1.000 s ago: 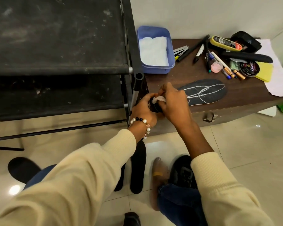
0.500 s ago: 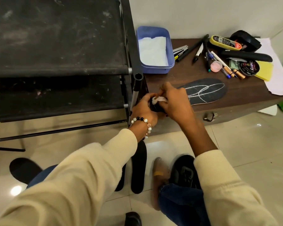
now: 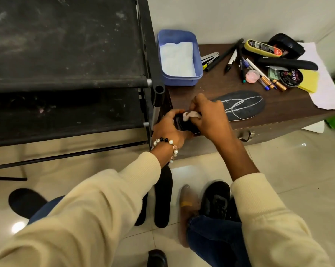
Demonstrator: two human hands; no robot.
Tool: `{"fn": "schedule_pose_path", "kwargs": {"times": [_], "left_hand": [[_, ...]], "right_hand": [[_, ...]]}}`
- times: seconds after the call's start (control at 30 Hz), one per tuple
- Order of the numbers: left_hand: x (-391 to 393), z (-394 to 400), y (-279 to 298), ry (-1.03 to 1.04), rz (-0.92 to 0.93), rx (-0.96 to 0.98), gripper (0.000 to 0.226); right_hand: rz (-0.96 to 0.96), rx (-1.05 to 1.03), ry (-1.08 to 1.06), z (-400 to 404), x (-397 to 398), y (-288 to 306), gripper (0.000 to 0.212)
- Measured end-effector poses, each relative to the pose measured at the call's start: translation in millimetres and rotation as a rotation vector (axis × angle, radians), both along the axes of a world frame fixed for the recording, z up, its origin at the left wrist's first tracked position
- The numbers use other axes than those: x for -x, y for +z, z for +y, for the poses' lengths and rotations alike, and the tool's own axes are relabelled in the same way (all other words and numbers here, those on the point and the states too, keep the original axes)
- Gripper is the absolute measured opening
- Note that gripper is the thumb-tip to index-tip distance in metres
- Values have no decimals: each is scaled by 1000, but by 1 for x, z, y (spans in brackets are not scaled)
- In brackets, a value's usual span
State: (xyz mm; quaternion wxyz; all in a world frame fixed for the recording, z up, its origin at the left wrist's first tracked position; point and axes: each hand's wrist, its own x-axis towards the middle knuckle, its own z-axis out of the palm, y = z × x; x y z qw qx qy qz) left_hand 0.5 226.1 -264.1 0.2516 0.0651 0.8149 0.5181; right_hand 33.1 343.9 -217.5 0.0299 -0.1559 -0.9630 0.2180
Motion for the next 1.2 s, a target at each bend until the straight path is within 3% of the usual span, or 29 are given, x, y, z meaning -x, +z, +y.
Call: {"fn": "schedule_pose_path", "kwargs": {"times": [0.13, 0.43, 0.67, 1.0, 1.1, 1.2], "left_hand": [[-1, 0, 0, -15, 31, -4, 70], [-2, 1, 0, -9, 62, 57, 70], [-2, 1, 1, -23, 61, 48, 71], [-6, 3, 4, -7, 92, 87, 69], [-5, 2, 3, -8, 79, 89, 69], [-3, 1, 5, -12, 66, 68, 69]], "right_hand": [[-207, 7, 135, 14, -15, 17, 27], [76, -47, -32, 2, 5, -5, 21], [-242, -37, 154, 20, -15, 18, 27], [137, -91, -13, 0, 10, -11, 16], [110, -66, 7, 2, 7, -7, 17], [-67, -61, 101, 12, -3, 4, 21]]}}
